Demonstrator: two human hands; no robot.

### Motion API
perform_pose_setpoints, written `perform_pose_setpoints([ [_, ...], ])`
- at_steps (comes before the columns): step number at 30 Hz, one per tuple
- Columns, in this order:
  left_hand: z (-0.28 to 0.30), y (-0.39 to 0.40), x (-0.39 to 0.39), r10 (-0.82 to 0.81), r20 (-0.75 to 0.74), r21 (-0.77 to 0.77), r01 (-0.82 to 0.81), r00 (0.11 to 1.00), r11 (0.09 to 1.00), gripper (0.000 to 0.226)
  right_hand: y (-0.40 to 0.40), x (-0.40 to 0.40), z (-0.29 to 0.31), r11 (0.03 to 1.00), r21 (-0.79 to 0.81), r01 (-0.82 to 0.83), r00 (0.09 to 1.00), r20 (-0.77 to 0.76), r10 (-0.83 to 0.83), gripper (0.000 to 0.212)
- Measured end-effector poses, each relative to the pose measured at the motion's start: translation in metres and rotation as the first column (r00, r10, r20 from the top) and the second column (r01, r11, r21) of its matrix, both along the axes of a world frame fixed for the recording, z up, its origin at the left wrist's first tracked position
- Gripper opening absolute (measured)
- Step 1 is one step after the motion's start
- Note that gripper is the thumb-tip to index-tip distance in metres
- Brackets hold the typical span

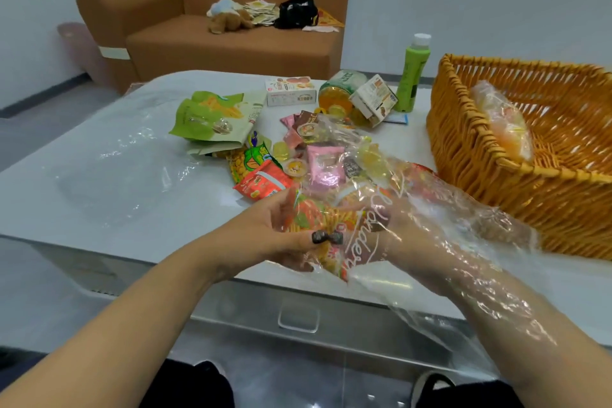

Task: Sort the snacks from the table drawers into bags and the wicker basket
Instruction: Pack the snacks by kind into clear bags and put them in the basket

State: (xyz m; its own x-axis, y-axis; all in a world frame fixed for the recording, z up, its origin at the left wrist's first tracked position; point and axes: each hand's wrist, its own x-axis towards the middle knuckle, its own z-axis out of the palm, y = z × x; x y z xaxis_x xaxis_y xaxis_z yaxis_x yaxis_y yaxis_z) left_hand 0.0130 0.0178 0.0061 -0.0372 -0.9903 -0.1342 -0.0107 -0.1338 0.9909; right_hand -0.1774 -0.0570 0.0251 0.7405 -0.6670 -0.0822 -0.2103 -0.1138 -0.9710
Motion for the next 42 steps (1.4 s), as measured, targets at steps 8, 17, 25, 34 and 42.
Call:
perform_pose_setpoints([
  [8,-0.010,-0.006,0.003,0.149,0.083,0.038,-0.152,0.985,0.988,0.056,-0.007,0.015,-0.006,0.987,-0.101,-0.129,0.984,-0.140,0.114,0.037],
  [17,-0.014,-0.013,0.010,0.349,0.188,-0.097,-0.336,0.918,0.937,0.037,-0.020,0.020,-0.008,0.976,-0.116,-0.183,0.979,-0.117,0.169,0.035],
  [25,-0.016,-0.020,0.047,0.726,-0.118,-0.071,-0.735,0.678,0.675,0.006,-0.078,0.008,-0.018,0.607,-0.501,0.617,0.770,0.227,-0.596,0.009],
  [34,-0.015,-0.016,0.053,0.803,-0.210,-0.018,-0.824,0.558,0.567,0.012,-0.068,0.034,-0.076,0.632,-0.767,-0.107,0.811,-0.436,-0.391,0.065],
  [42,-0.015,-0.012,0.061,0.785,-0.192,-0.035,-0.803,0.589,0.594,0.006,-0.076,0.030,-0.040,0.700,-0.503,0.506,0.808,-0.006,-0.589,0.026],
])
